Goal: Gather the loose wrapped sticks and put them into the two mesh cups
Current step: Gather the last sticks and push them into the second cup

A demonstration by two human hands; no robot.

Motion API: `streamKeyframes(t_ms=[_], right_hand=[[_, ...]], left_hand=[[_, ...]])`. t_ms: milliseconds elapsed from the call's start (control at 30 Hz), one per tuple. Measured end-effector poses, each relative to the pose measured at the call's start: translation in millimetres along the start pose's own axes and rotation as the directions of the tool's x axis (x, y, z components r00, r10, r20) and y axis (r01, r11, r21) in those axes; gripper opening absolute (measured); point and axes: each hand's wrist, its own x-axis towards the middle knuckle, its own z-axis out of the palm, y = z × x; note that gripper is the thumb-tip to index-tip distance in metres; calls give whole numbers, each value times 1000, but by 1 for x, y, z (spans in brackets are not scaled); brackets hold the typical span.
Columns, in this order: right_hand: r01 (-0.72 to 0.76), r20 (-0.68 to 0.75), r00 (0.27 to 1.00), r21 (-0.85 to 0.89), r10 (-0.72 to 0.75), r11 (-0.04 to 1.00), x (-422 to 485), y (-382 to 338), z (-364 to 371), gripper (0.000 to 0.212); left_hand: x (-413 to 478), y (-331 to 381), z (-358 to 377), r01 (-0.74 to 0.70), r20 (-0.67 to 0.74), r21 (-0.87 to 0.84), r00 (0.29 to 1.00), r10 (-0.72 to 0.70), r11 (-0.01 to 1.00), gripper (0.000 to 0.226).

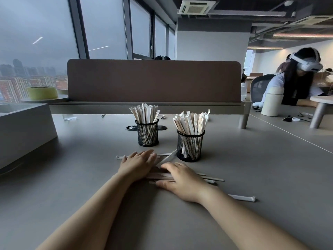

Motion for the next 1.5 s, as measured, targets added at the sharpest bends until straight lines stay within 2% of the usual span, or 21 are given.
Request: streamKeyframes(t_ms=[100,267,367,500,600,733,933,1033,1100,1167,1267,1333,1400,1500], right_hand=[[74,-37,997,71,-71,995,3,-5,2,48],[157,-57,986,59,-154,986,-1,3,-10,43],[113,-120,987,45,-107,993,-2,16,-19,45],[-5,-99,995,13,6,1000,-2,29,-20,48],[-36,-50,998,-31,34,999,-3,29,-23,59],[-42,133,989,-165,64,985,-4,24,-20,100],[-44,148,987,-169,70,985,9,11,-5,93],[-43,179,981,-188,78,981,20,6,1,91],[-21,198,978,-217,66,976,25,3,3,89],[7,156,987,-199,24,980,27,2,4,84],[25,45,999,-191,-17,981,26,-3,5,79],[38,7,999,-166,-37,985,26,-7,9,65],[51,-15,998,-123,-54,991,27,-9,13,51],[35,-20,999,-76,-37,996,28,-11,16,53]], left_hand=[[0,8,0,-31,-58,-41,998,28,999,47],[-1,13,1,-152,-25,72,988,154,986,44],[-1,9,1,-182,-41,38,982,183,983,41],[1,0,-3,-179,-4,10,984,179,984,37],[0,-7,-10,-197,48,-19,979,198,980,38],[-5,-7,-17,-238,61,-59,969,241,970,43],[-9,-2,-18,-333,102,-94,934,342,938,49],[-13,-3,-19,-261,117,-244,948,295,934,57],[-15,-2,-22,-231,113,-325,953,280,917,54],[-16,-5,-25,-191,110,-369,963,247,910,46],[-16,-17,-22,-78,79,-422,989,122,903,29],[-18,-25,-19,-33,23,-268,999,40,963,26],[-25,-27,-20,39,-4,-56,999,-39,998,38],[-34,-29,-23,161,18,4,987,-161,987,51]])
